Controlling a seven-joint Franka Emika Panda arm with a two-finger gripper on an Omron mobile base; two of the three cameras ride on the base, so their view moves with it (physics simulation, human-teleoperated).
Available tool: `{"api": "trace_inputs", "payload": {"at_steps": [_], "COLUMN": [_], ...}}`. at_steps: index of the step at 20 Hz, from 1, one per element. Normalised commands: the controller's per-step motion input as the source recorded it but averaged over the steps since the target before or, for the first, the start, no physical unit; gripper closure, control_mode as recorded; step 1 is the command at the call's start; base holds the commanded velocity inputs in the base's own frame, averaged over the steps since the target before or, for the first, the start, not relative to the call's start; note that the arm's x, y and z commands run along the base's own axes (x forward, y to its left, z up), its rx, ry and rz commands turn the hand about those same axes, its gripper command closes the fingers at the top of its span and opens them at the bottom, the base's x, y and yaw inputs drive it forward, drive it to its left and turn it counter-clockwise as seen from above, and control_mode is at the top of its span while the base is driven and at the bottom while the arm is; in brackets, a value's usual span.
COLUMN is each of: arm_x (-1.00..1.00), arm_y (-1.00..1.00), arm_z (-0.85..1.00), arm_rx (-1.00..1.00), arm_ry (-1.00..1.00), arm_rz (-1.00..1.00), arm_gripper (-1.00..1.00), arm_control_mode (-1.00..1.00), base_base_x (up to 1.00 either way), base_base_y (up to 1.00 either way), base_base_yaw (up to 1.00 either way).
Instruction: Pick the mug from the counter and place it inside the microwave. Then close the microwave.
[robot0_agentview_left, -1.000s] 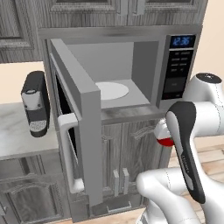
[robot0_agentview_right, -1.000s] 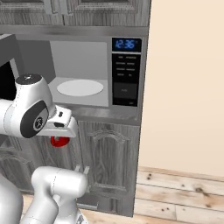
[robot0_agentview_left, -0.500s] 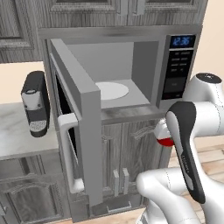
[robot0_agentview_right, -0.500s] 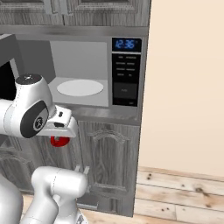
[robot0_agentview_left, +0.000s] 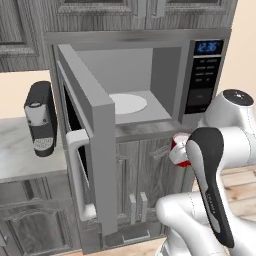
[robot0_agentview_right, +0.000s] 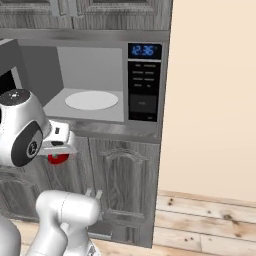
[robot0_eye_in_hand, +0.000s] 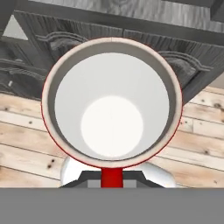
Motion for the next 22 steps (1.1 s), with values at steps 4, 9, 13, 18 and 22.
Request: {"api": "trace_inputs", "payload": {"at_steps": [4, 9, 13, 18, 22], "arm_x": [0.04, 0.16, 0.36, 0.74, 0.65], "arm_y": [0.23, 0.13, 0.0, 0.0, 0.07], "arm_z": [0.27, 0.36, 0.22, 0.0, 0.0], "arm_rx": [0.03, 0.1, 0.05, 0.0, 0.0], "arm_ry": [-0.3, -0.21, -0.01, 0.0, 0.01], "arm_rz": [0.12, 0.11, 0.02, -0.04, -0.09], "arm_gripper": [1.0, 1.0, 1.0, 1.0, 1.0], "arm_control_mode": [-1.0, -1.0, -1.0, -1.0, -1.0], "base_base_x": [0.0, 0.0, 0.0, 0.0, 0.0], "base_base_y": [0.0, 0.0, 0.0, 0.0, 0.0], "base_base_yaw": [0.0, 0.0, 0.0, 0.0, 0.0]}}
